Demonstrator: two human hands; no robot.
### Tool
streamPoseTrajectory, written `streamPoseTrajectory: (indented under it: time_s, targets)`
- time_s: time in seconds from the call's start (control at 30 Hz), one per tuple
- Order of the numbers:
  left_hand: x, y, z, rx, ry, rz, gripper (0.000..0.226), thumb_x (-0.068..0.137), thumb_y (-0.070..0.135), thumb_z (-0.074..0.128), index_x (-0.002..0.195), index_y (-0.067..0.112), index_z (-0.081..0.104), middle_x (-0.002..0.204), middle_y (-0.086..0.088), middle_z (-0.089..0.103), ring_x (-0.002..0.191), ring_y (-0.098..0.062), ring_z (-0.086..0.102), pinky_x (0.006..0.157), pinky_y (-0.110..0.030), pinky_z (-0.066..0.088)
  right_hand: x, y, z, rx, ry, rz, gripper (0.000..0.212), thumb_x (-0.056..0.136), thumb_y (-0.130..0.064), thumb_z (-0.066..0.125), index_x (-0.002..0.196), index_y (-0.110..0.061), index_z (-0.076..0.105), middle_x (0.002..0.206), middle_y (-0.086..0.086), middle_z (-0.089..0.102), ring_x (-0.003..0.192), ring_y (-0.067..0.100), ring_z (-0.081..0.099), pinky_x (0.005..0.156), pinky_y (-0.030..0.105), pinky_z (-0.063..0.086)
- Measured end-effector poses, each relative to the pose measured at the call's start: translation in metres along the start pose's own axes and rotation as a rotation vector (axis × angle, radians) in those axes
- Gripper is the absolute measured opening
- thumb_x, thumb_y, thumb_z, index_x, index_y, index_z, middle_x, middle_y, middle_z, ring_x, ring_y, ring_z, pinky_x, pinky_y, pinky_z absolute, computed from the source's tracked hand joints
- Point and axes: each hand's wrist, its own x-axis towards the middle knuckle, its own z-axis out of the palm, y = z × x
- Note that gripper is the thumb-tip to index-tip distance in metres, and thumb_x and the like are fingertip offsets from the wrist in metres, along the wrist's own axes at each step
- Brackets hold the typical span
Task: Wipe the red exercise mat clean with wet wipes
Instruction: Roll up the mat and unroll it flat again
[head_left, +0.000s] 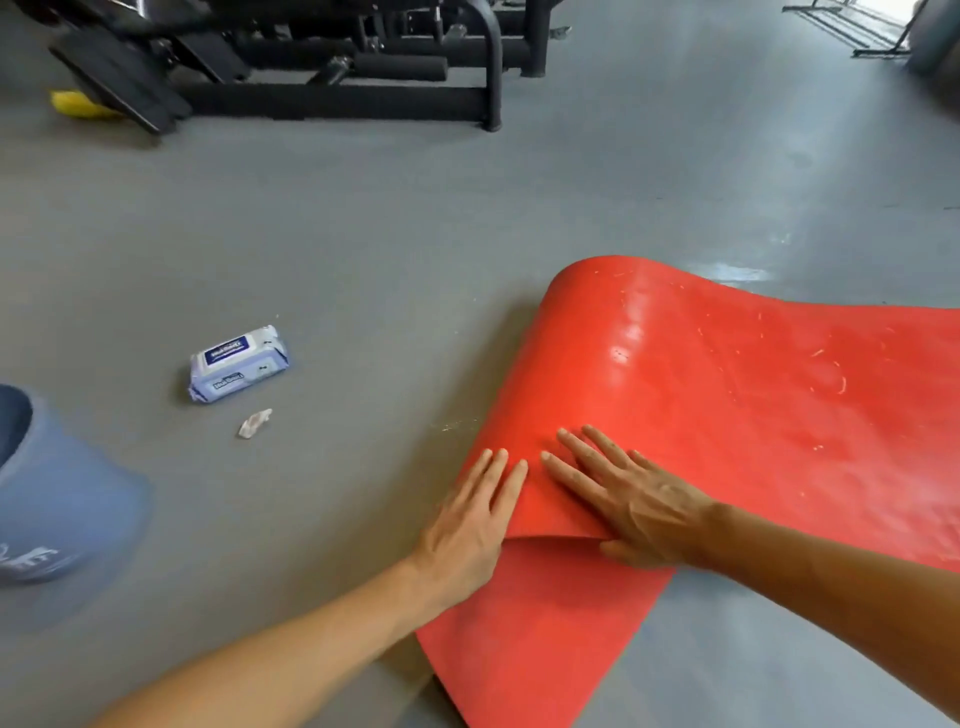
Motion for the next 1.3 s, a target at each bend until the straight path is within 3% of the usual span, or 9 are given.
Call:
streamPoseTrajectory:
  time_s: [0.1,0.27,0.4,0.47,0.63,0.77,1.1,1.2,1.3]
  targets:
    - [-0.027,-0.03,-0.001,-0.123,-0.084,-0.113,0.109,0.094,-0.01,0.044,0.149,0.044,-0.034,0.175,-0.002,-0.009,0.162,-0.02,-0.007,0.129,-0.037,0.02,0.019,-0.021,-0.012,-0.066,-0.005,-0.043,0.115,0.088,-0.042,0.061,0.153,-0.037,-0.034,0.168,0.007,-0.026,0.157,0.037,-0.01,0.109,0.057,0.044]
    - [-0.026,-0.052,-0.019,0.018,-0.147,-0.062,0.118,0.086,-0.023,0.031,0.147,0.048,-0.04,0.173,-0.018,-0.005,0.161,-0.035,0.01,0.126,-0.044,0.03,0.038,-0.038,-0.01,-0.151,-0.041,-0.033,0.11,0.094,-0.022,0.055,0.151,-0.035,-0.038,0.169,0.009,-0.023,0.157,0.041,-0.003,0.097,0.059,0.051]
    - [0.012,-0.08,-0.057,0.365,0.024,0.087,0.089,0.082,-0.012,0.026,0.162,0.026,0.027,0.15,-0.033,0.049,0.134,-0.049,0.055,0.097,-0.061,0.056,0.05,-0.034,-0.027,-0.158,-0.011,0.065,0.115,0.091,-0.013,0.057,0.15,-0.03,-0.04,0.166,0.009,-0.031,0.156,0.04,-0.009,0.106,0.061,0.045]
    - [0.032,-0.092,-0.089,0.581,0.008,0.155,0.078,0.091,-0.004,0.025,0.162,0.026,0.035,0.151,-0.033,0.048,0.137,-0.049,0.051,0.104,-0.066,0.049,0.057,-0.028,-0.043,-0.155,0.045,0.12,0.115,0.09,-0.009,0.058,0.152,-0.027,-0.038,0.166,0.009,-0.032,0.157,0.039,-0.009,0.109,0.062,0.043]
    - [0.073,-0.096,-0.156,0.816,0.295,0.266,0.049,0.102,0.012,0.04,0.142,0.028,0.064,0.136,-0.025,0.065,0.125,-0.049,0.062,0.095,-0.069,0.052,0.07,-0.014,-0.068,-0.188,0.216,0.241,0.094,0.087,-0.004,0.032,0.157,-0.017,-0.029,0.169,0.016,-0.017,0.156,0.043,0.003,0.103,0.065,0.048]
    - [0.05,-0.092,-0.127,0.722,0.36,0.27,0.048,0.103,0.011,0.039,0.142,0.022,0.063,0.136,-0.026,0.065,0.128,-0.046,0.061,0.097,-0.063,0.053,0.066,-0.012,-0.05,-0.188,0.175,0.191,0.095,0.087,-0.005,0.042,0.162,-0.019,-0.015,0.171,0.015,-0.003,0.155,0.043,0.015,0.097,0.065,0.051]
    - [-0.034,-0.164,-0.081,0.339,0.2,0.015,0.084,0.064,-0.013,0.06,0.148,-0.006,0.05,0.151,-0.024,0.053,0.14,-0.033,0.054,0.11,-0.044,0.051,0.084,-0.048,-0.022,-0.109,-0.006,0.223,0.101,0.09,-0.002,0.038,0.147,-0.023,-0.042,0.168,0.011,-0.026,0.157,0.04,-0.006,0.121,0.059,0.027]
    - [-0.041,-0.192,-0.092,0.167,0.212,-0.138,0.091,0.066,-0.013,0.071,0.153,-0.001,0.046,0.16,-0.017,0.045,0.143,-0.028,0.051,0.099,-0.046,0.058,0.112,-0.07,-0.038,-0.065,0.085,0.27,0.111,0.092,-0.008,0.052,0.15,-0.026,-0.04,0.169,0.009,-0.019,0.156,0.041,0.0,0.115,0.061,0.035]
    - [-0.053,-0.22,-0.102,-0.017,0.119,-0.327,0.086,0.086,-0.006,0.059,0.164,0.022,0.032,0.169,-0.005,0.031,0.151,-0.026,0.041,0.113,-0.044,0.046,0.134,-0.084,-0.051,-0.015,0.118,0.277,0.103,0.094,-0.002,0.046,0.155,-0.033,-0.031,0.17,0.007,-0.016,0.155,0.042,0.002,0.106,0.067,0.04]
